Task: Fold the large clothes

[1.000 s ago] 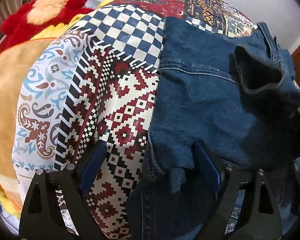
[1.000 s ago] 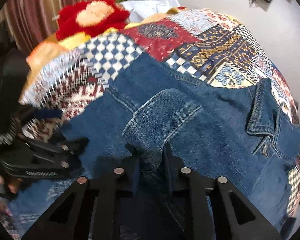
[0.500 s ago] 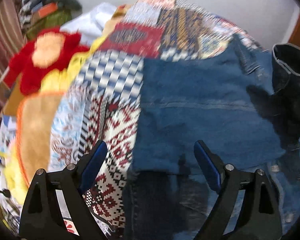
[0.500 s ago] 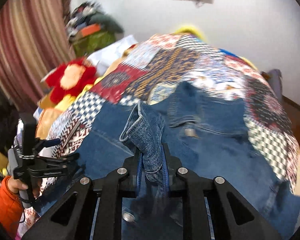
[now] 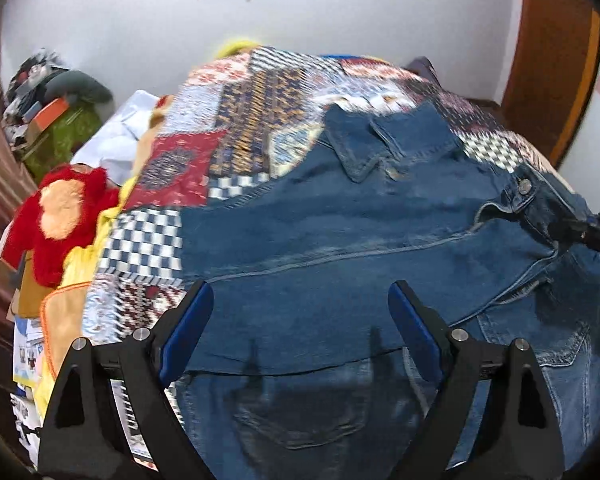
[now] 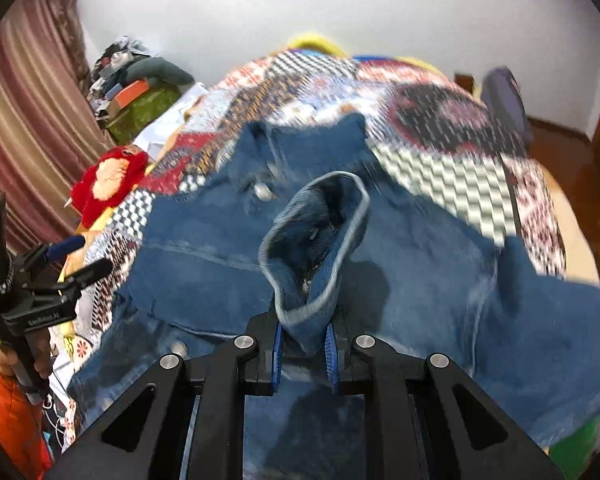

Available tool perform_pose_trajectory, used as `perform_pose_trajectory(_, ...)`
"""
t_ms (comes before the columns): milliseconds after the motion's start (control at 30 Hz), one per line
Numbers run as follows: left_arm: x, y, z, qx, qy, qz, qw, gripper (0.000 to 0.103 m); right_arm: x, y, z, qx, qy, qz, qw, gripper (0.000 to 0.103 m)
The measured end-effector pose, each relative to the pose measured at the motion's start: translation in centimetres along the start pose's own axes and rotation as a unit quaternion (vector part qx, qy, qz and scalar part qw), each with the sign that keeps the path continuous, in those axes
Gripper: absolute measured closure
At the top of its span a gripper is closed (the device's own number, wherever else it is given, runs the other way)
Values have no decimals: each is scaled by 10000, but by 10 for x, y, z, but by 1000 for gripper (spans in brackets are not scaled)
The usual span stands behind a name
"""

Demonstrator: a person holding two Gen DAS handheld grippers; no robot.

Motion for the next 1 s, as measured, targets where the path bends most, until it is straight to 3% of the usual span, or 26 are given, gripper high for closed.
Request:
perform_pose_trajectory(233, -33, 24, 37, -114, 392, -671, 9969, 14, 9, 39, 50, -162, 465, -235, 9985, 89)
perform_pose_trajectory(433, -55, 49, 62, -319, 567, -1146, 9913, 14, 33, 27, 60, -157, 444, -189, 9987, 88)
perform_pose_trajectory(567, -55, 53, 65, -350, 483, -1033, 9929, 13, 31, 10, 44, -107, 277, -236, 9993, 88)
perform_pose_trajectory(667, -55, 57, 63, -217, 585, -1040, 9926, 13, 3, 9, 30, -4, 229, -633, 9977, 88)
perform_pose_trajectory(767, -57, 60, 60, -15, 736, -1065, 9916, 12, -39, 26, 25, 337, 586, -1321, 9889, 88)
perform_pose_trajectory(900, -60, 62, 58, 87, 745, -1007, 9921, 8, -54, 35, 32, 666, 888, -1364, 9844, 87)
perform_pose_trajectory(933, -60, 62, 58, 101, 755, -997, 9921, 7, -52, 35, 33, 717, 943, -1365, 9835, 81)
perform_pose_trajectory(1000, -61, 63, 57, 145, 785, -992, 9919, 7, -47, 35, 38, 957, 1486, -1320, 9754, 46)
Point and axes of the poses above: each gripper's, at about its wrist camera, not at the fingertips, and x roughly against the way its jaws point, z to its right, y to its underside, the point moved 7 cm from there along -x, roughly the way its jaws point, and after that the axes turned 6 degrees about -y, right-handed, at the moved point
